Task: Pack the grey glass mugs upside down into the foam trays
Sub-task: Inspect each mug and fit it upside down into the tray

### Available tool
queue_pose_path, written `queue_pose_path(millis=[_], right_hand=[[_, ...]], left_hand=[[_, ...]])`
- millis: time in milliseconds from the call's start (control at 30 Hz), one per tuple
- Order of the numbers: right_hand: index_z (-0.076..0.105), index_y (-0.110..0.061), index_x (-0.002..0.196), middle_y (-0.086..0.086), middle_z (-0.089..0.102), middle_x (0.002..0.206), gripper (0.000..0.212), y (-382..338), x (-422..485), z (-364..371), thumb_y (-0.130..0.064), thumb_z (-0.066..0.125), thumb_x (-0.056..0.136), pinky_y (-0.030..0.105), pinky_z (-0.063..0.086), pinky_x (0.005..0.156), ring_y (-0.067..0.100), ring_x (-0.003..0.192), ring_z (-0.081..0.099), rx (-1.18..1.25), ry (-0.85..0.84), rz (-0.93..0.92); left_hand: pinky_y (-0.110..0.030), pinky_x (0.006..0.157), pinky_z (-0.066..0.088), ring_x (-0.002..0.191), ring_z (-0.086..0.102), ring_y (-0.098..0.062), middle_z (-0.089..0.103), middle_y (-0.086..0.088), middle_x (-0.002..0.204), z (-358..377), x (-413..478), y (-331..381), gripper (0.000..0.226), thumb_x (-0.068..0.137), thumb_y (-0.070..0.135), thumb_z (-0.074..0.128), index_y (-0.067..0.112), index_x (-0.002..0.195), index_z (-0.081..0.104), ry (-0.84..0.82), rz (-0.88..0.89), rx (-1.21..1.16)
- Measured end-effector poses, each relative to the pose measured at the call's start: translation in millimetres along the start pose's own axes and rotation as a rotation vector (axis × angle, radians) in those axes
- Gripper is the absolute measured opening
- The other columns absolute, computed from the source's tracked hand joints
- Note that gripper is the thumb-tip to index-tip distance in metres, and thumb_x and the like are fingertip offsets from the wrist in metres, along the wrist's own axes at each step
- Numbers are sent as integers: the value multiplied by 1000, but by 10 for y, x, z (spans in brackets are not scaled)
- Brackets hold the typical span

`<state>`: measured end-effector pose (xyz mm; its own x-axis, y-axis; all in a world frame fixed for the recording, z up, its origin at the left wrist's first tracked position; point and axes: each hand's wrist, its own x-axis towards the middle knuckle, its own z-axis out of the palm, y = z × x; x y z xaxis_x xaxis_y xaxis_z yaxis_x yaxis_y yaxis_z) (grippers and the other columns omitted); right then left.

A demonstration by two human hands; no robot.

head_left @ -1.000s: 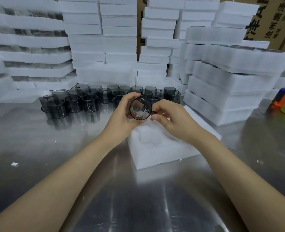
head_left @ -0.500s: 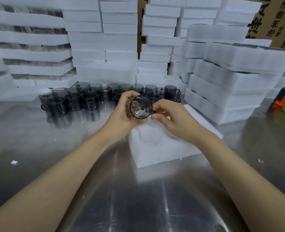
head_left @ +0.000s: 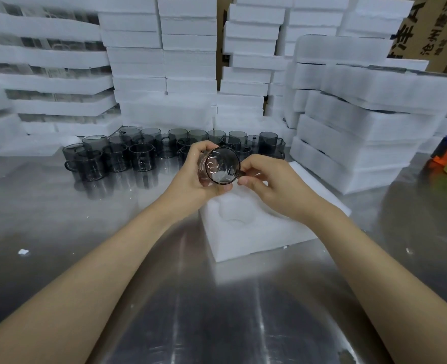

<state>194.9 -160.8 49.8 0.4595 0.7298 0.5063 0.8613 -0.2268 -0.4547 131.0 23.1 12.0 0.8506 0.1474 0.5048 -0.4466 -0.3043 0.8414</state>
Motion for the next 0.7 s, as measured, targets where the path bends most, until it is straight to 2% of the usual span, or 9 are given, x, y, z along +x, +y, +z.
queue_pose_path(millis=[67,300,367,467,700], right_hand=[[61,-9,95,-8,59,86,5,5,-1,4,-5,60,92,9,42,73,1,80,56,1,2,-4],[61,-9,93,-13,56,85,5,-1,-7,3,-4,60,92,7,41,73,-6,81,55,-4,4,-19],[60,-9,93,-15,56,84,5,-4,-7,2,-4,60,92,8,42,73,-4,80,55,-8,5,-19],[61,-7,94,-9,57,85,4,-7,-7,1,-4,60,92,11,44,74,3,78,55,-16,6,-22],[62,-7,95,-7,58,89,4,-11,-14,-9,-5,61,92,19,48,79,4,80,57,-26,5,-39]], left_hand=[[-12,76,46,91,59,5,61,28,98,3,-1,1,67,67,7,76,37,116,41,2,-4,8],[-13,76,46,88,58,4,59,31,96,11,-9,28,66,67,7,75,36,115,40,0,-8,-1],[-13,76,46,88,58,4,59,29,96,13,-14,35,66,68,6,75,35,115,40,2,-2,-7],[-13,77,46,88,59,4,60,26,97,10,-18,39,66,68,6,75,36,115,40,0,-3,-22],[-12,80,44,92,58,5,59,17,101,25,-25,51,66,66,4,75,32,115,41,28,15,-9]])
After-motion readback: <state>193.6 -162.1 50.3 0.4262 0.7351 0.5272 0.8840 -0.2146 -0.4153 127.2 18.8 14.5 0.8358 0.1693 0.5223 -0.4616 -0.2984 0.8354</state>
